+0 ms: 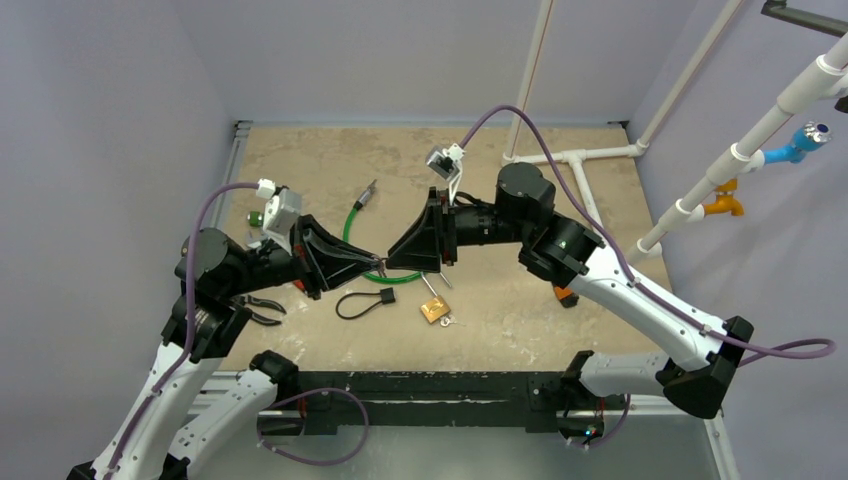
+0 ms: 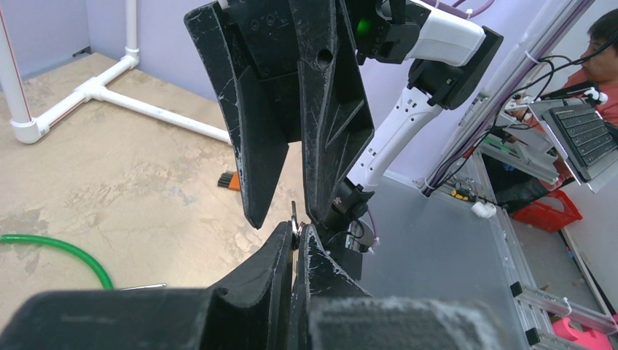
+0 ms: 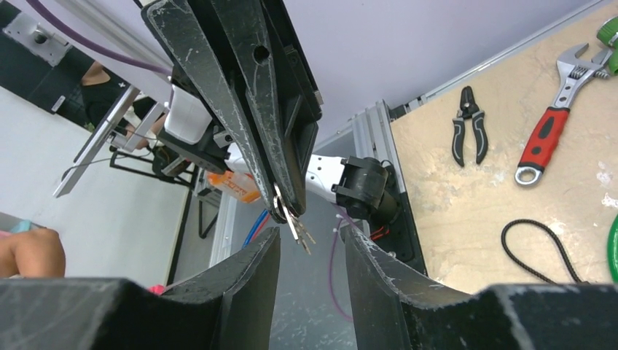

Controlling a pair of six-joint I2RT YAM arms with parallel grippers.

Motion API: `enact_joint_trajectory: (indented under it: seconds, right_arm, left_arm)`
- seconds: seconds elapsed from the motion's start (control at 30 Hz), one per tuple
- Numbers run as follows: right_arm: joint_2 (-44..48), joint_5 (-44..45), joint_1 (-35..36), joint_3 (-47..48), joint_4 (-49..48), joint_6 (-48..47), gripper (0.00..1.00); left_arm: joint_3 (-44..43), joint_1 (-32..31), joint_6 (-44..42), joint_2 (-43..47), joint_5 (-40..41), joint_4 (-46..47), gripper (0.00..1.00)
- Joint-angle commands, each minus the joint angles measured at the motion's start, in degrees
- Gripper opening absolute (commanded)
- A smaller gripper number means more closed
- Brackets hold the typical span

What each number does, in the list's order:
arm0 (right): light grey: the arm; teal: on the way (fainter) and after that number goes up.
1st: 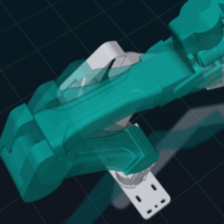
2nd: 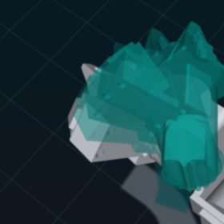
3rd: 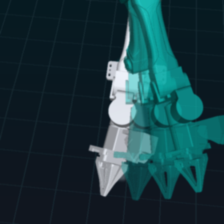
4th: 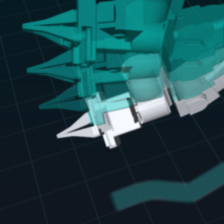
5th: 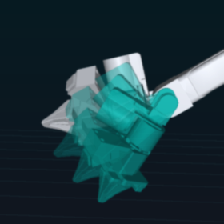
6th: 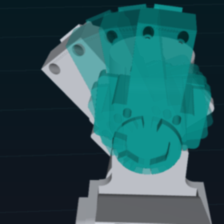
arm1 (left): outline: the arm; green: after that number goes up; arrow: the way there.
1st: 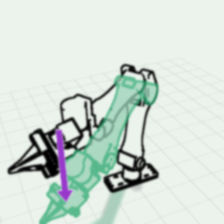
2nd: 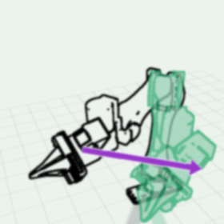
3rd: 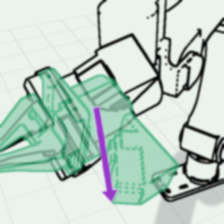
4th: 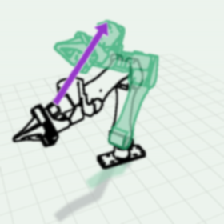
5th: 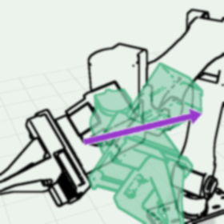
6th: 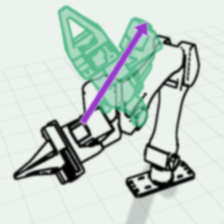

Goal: Unlock with the key
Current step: Pick up the key from the center of the board.

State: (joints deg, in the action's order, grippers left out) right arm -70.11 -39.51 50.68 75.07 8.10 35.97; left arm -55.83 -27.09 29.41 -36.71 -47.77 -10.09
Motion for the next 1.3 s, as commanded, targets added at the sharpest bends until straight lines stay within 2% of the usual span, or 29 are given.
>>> enact_joint_trajectory:
  seconds: [0.0,0.07,0.1,0.23,0.5,0.57,0.63,0.7,0.83,0.87,0.93,1.17,1.27]
  right_arm:
    - [1.05,0.43,0.04,1.52,-5.51,1.1,0.36]
    - [0.83,0.44,0.04,1.39,-6.84,1.43,0.31]
    - [0.65,0.01,0.08,1.26,-7.51,1.59,0.22]
    - [0.16,-0.63,0.13,0.62,-9.65,2.67,0.0]
    - [1.19,0.54,0.09,0.61,-8.26,2.15,0.0]
    - [0.65,0.67,0.11,2.78,-4.01,-0.03,0.0]
    - [-0.43,1.71,0.13,6.56,0.69,-3.33,0.0]
    - [-1.71,1.06,0.13,9.43,4.65,-6.28,0.0]
    - [-3.1,-1.5,0.3,12.74,10.51,-11.83,0.0]
    - [-3.41,-1.28,0.31,13.71,12.32,-13.22,0.0]
    - [-4.15,-1.25,0.5,15.48,15.99,-15.73,0.0]
    - [-10.0,4.18,4.66,24.94,35.5,-27.76,0.0]
    - [-13.58,7.93,7.47,29.54,41.82,-30.76,0.0]
  left_arm:
    - [-2.17,0.34,-0.06,-0.03,-0.44,1.92,0.0]
    - [-2.2,0.3,-0.17,-0.03,-0.4,1.82,0.0]
    - [-2.22,0.3,-0.16,-0.03,-0.4,1.82,0.0]
    - [-2.33,0.34,-0.31,0.14,-0.18,1.83,0.0]
    - [-2.11,0.29,-1.44,0.1,-0.99,1.43,0.0]
    - [-1.86,0.29,-2.67,-0.11,-1.91,-0.2,0.03]
    - [-1.51,0.29,-5.92,-0.67,-3.56,-2.88,0.24]
    - [-1.61,0.29,-9.33,-1.67,-5.14,-6.96,0.39]
    - [-0.68,0.3,-14.15,-1.48,-7.21,-10.08,0.9]
    - [-0.71,0.29,-15.2,-1.44,-7.79,-10.61,0.96]
    - [-1.51,0.29,-17.87,-1.66,-8.43,-12.75,1.0]
    - [-9.29,0.29,-34.61,-2.73,-6.46,-23.36,1.0]
    - [-11.29,0.29,-37.51,-3.37,-5.82,-24.66,1.0]
